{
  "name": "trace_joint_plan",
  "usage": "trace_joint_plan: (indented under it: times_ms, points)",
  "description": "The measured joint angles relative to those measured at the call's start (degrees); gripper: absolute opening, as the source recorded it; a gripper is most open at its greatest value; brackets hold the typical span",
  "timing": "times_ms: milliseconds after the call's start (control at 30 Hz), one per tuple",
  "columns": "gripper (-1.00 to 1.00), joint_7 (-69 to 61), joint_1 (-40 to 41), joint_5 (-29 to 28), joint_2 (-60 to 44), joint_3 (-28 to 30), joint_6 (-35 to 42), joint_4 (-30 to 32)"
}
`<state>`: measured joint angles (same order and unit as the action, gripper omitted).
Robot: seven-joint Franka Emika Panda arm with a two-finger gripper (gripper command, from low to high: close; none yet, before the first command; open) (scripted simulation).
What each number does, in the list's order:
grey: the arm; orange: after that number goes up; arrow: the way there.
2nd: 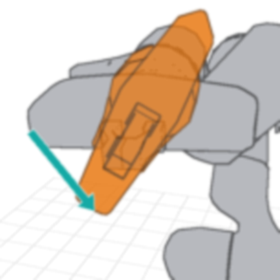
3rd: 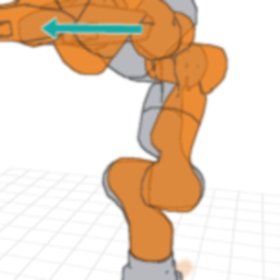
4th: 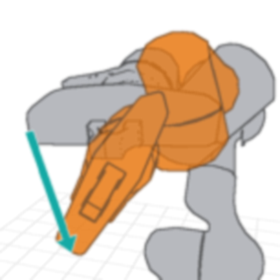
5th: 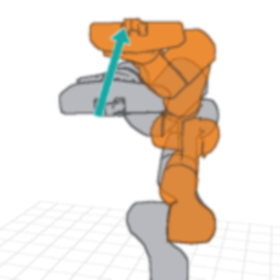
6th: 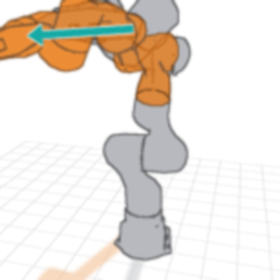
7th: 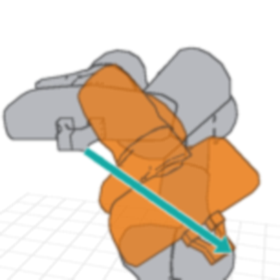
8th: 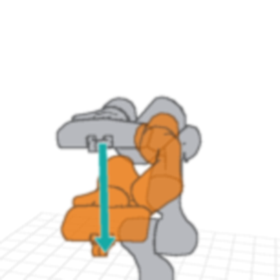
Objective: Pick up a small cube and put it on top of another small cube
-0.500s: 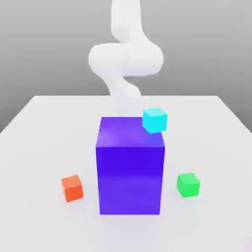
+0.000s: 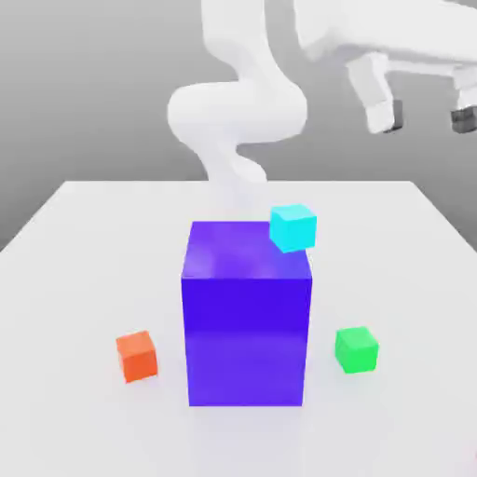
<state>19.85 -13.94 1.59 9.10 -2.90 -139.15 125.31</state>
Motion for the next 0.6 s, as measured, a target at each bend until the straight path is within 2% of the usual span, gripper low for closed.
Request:
trace_joint_plan:
  times_ms: [300,600]
  points:
    - [0.0,-10.85,-5.85,-2.62,-18.76,-3.29,-3.77,-3.28]
    - [0.0,-18.01,-10.71,-9.3,-37.73,-5.85,-8.08,-6.75]
